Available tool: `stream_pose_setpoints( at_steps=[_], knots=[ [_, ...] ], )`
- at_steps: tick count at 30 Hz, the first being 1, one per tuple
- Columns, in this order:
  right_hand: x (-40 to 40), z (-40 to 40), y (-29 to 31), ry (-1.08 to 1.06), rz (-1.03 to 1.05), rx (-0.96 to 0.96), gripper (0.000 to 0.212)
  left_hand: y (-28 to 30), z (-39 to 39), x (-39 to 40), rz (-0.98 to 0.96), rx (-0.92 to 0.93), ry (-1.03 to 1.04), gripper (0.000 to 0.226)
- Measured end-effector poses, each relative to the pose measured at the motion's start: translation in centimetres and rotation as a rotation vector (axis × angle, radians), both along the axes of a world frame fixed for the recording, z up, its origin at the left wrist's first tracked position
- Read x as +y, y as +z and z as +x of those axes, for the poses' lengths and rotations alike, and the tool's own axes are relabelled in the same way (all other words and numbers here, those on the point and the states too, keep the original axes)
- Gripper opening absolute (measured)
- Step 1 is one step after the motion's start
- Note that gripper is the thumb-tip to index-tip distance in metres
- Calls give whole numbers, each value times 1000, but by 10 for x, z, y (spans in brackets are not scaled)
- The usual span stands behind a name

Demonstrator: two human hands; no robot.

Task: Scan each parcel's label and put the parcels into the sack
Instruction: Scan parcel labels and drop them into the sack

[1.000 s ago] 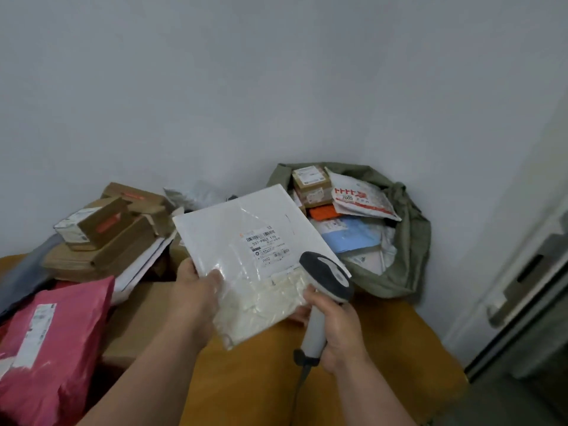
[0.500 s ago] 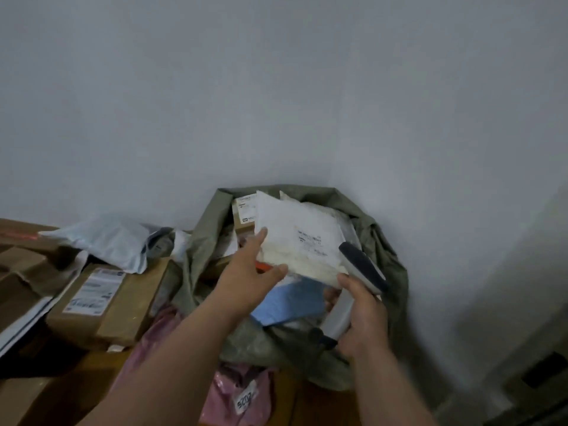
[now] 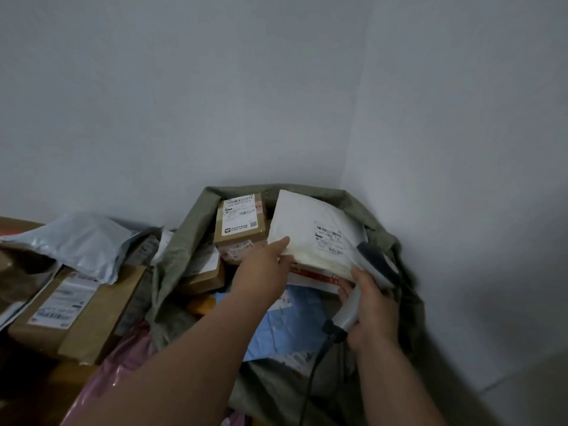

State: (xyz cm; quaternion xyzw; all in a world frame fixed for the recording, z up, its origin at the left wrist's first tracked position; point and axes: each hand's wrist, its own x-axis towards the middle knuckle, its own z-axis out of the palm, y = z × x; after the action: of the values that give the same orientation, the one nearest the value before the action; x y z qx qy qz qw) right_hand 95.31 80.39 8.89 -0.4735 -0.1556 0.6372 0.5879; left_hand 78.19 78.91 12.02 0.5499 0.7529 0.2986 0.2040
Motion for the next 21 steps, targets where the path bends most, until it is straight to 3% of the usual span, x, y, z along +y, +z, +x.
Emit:
stream_pose_setpoints(
  at_steps=[5,9,14,21],
  knots=[
    [-11,2,-10,29,6,-139,17,-11,-17,-17,-8,-2,66,61],
    [-30,-14,3,61,141,-232,24,-18,-31,-47,82,-55,133,70],
    [-71,-49,16,277,234,-390,20,-19,-64,-93,184,-244,294,56],
    [-177,-139,18,593,197,-370,17,-25,-152,-219,143,-403,436,36]
  ],
)
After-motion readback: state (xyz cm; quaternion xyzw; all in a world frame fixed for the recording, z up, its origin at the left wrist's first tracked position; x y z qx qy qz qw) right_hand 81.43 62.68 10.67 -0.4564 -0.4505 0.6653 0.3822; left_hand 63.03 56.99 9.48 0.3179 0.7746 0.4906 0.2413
